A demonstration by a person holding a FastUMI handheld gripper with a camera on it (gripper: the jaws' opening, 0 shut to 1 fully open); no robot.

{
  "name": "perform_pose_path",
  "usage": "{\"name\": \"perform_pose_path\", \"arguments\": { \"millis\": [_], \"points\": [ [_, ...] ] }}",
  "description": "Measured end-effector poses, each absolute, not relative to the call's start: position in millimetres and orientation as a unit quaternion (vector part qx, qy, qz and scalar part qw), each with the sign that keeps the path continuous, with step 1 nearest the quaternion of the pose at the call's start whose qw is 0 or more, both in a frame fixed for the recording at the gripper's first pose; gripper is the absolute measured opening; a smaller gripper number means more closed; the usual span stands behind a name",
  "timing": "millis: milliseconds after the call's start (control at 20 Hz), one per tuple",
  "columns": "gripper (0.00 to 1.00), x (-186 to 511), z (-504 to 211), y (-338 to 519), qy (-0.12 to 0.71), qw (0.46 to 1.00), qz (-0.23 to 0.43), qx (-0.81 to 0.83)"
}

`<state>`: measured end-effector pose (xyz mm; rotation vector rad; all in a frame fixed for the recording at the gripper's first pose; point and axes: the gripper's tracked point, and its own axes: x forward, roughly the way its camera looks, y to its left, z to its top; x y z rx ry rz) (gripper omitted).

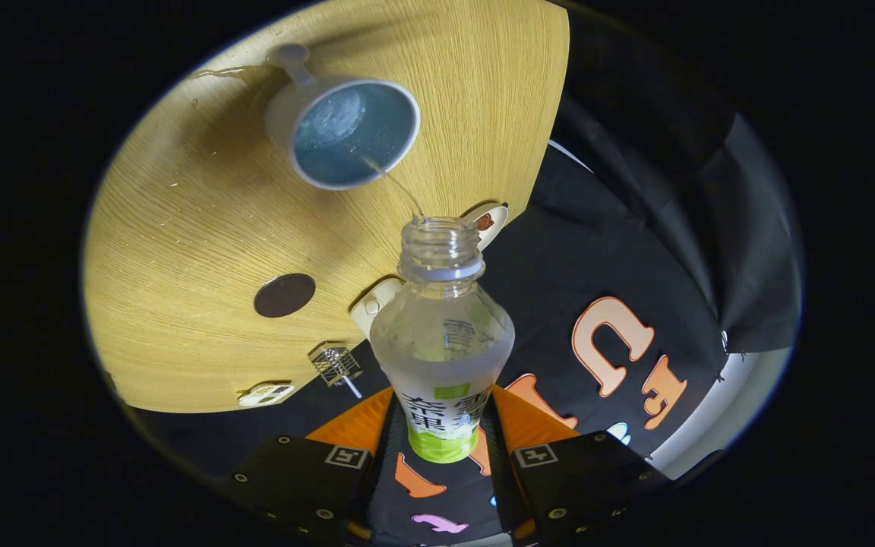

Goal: Take the bottle from table, then pour the juice into the cup, finally place the bottle on the coaster

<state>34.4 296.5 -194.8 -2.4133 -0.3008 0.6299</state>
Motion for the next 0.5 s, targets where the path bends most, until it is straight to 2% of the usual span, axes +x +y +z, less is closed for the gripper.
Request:
{"name": "perform_pose_path", "arguments": {
  "millis": [350, 500],
  "points": [
    [0.55, 31, -196, 298, -0.114, 0.315, 0.243, -0.911],
    [0.55, 29, -205, 296, -0.106, 0.333, 0.250, -0.903]
  ]
}}
